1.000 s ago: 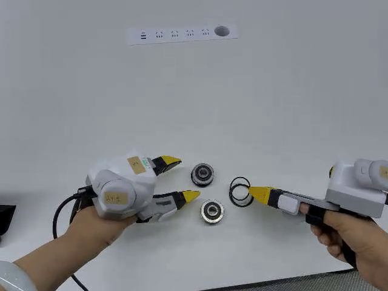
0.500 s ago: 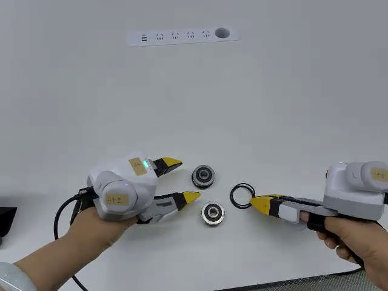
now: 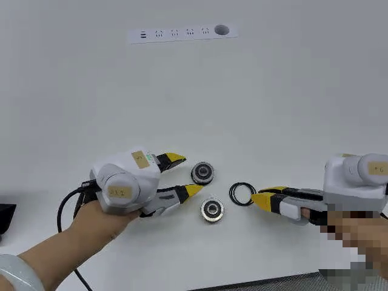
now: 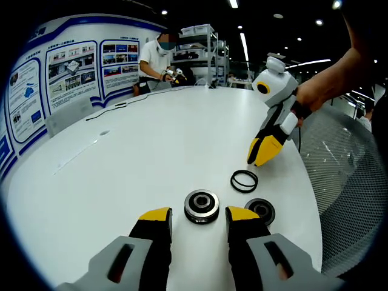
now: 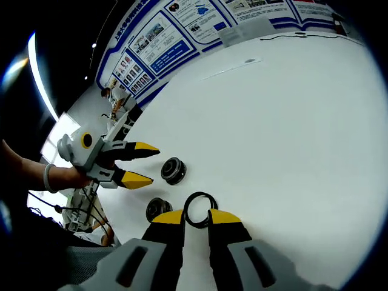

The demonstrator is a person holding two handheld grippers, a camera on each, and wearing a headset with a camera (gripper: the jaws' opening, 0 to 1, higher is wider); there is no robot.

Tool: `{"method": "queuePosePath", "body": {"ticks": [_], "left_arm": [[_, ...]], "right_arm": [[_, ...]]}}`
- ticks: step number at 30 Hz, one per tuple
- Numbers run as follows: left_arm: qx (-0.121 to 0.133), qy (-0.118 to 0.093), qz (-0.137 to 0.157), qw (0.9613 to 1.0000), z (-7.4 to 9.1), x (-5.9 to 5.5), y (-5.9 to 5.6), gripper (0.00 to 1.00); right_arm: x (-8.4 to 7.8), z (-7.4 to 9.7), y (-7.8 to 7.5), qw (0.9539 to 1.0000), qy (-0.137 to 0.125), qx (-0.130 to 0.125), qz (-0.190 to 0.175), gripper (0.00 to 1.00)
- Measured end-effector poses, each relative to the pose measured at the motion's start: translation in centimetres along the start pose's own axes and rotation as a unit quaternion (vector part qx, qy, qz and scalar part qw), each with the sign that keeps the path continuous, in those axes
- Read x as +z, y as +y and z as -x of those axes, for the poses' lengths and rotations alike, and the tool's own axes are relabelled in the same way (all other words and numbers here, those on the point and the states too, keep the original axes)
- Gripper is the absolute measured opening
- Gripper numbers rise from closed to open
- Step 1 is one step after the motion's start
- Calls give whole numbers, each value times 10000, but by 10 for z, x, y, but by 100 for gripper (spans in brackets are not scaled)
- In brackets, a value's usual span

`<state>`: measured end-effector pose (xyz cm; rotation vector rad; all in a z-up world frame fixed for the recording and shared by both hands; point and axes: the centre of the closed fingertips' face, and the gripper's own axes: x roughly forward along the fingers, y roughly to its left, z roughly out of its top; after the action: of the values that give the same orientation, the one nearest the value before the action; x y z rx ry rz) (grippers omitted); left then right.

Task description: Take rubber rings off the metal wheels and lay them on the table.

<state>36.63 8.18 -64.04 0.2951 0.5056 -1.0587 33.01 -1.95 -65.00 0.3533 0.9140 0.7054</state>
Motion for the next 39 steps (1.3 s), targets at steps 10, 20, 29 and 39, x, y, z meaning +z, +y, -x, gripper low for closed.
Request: {"method": "queuePosePath", "body": {"ticks": [10, 20, 29, 39], "left_arm": [[-77, -12, 1, 10000, -11, 8, -2, 24], [-165, 147, -75, 9997, -20, 5, -6, 20], [-202, 242, -118, 9994, -23, 1, -7, 17], [-179, 260, -67, 9995, -24, 0, -4, 14]], "right_arm": [[21, -25, 16, 9996, -131, 267, -13, 17], [30, -44, 28, 9987, -147, 474, -72, 17], [35, -56, 30, 9979, -161, 589, -234, 17], [35, -72, 26, 9970, -98, 651, -407, 19]]}}
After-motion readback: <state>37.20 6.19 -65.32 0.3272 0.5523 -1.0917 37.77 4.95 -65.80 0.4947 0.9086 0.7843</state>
